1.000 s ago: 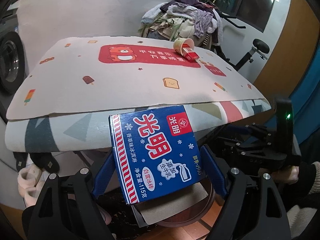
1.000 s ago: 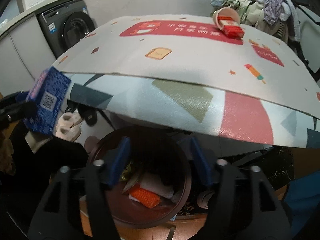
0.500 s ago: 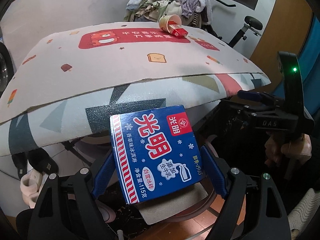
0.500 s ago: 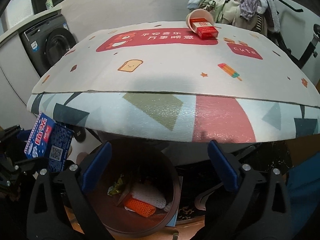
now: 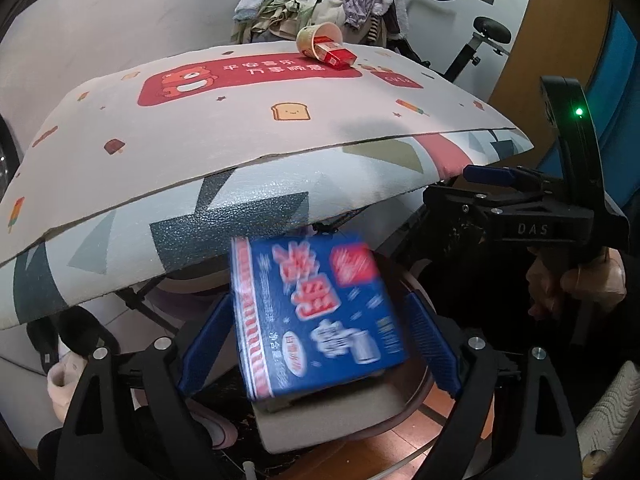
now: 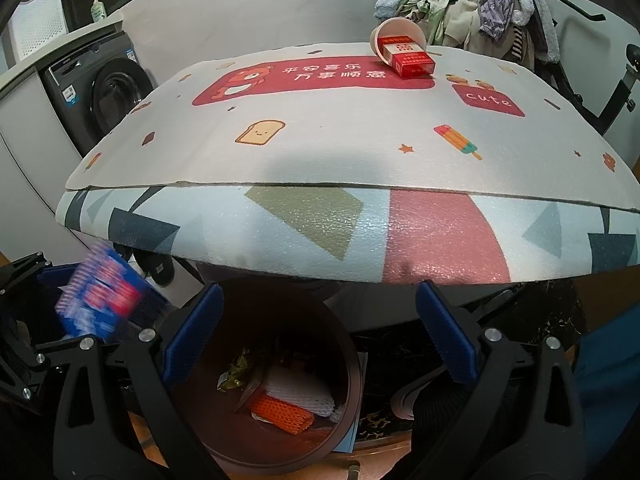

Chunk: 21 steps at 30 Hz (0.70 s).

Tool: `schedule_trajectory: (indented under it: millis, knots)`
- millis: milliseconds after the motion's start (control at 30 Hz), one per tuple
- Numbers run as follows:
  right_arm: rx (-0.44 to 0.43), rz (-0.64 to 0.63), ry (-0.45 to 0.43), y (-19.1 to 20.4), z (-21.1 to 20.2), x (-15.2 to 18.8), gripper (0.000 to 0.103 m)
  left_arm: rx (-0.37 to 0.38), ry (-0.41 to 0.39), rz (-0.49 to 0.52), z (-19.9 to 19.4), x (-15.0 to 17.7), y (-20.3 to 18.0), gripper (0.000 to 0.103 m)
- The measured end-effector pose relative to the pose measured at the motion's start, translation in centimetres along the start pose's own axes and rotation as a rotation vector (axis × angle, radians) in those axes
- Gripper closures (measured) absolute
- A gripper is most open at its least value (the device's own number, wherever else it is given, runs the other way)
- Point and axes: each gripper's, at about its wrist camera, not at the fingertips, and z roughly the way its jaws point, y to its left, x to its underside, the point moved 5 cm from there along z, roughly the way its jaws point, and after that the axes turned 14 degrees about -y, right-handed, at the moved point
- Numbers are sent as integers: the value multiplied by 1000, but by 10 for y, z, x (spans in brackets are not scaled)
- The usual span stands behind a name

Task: Collect trash
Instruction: 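Open the right gripper over the bin while the left gripper drops the milk carton in, then move both tools back up over the table toward the yogurt cup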

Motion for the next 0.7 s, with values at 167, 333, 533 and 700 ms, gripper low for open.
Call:
schedule_trajectory:
  millis: [167,333,533,700]
  knots:
    - [-3,-2,3,1,1,0,8,-20,-16,-29,-2,-2,7,14]
    - [-3,-4,7,2,1,1,8,-44,-26,-40,-4,-4,11,13]
    - [-3,-6,9,2,2,2,8,-67,-30,-64,-5,-5,19,11]
    - [-3,-6,8,3,2,2,8,-79,-31,-76,-6,-5,23,10]
